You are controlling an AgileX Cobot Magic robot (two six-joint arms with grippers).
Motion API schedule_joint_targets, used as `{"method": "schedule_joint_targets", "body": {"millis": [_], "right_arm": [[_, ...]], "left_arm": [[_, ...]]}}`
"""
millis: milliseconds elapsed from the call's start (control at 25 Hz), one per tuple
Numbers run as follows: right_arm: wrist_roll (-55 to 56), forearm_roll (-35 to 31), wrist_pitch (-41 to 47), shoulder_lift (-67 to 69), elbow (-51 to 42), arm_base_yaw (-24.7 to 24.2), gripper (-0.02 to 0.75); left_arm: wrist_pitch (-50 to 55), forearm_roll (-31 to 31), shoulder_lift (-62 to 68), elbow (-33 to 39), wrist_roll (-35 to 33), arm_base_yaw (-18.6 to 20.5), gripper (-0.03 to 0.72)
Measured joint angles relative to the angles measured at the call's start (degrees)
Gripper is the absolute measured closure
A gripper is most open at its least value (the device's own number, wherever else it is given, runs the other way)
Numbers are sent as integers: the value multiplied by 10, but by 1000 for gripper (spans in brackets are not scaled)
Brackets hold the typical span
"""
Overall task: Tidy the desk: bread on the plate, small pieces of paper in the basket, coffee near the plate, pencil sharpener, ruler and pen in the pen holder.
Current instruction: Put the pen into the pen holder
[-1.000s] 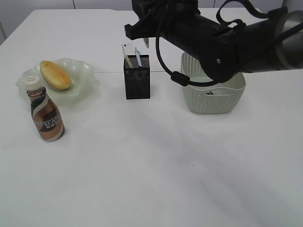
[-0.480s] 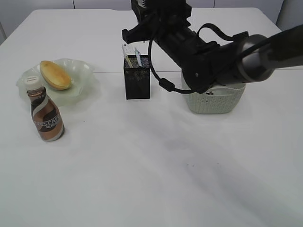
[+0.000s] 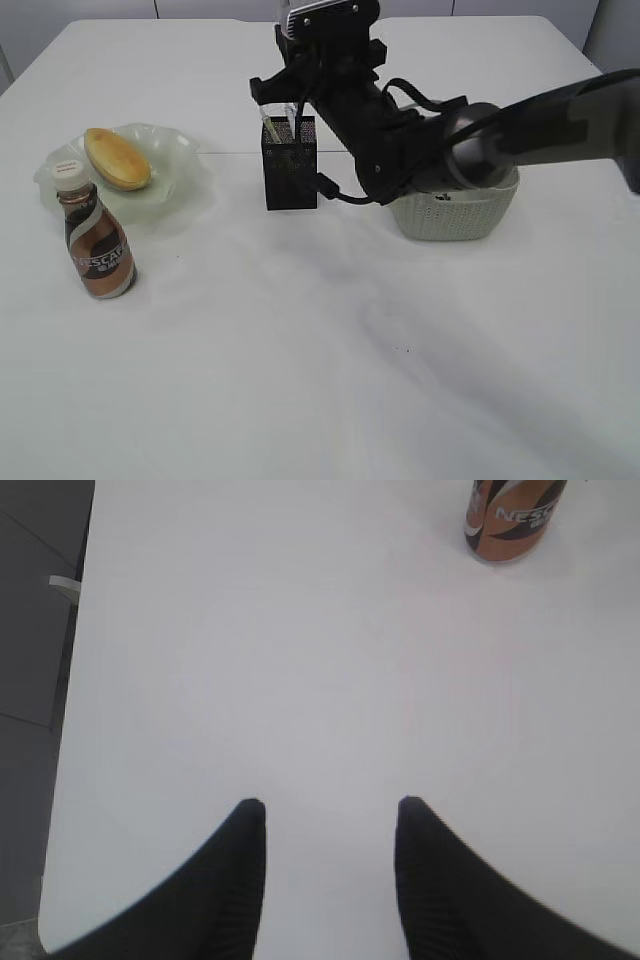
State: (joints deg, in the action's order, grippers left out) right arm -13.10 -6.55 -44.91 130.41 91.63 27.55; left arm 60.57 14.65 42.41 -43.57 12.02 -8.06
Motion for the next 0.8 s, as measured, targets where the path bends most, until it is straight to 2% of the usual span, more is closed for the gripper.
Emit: {"method": "schedule_joint_targets", "body": {"millis": [800], "right_arm": [[-1,-27,43,30,20,0,660]], "left_arm": [[-7,0,0,0,0,0,372]]}}
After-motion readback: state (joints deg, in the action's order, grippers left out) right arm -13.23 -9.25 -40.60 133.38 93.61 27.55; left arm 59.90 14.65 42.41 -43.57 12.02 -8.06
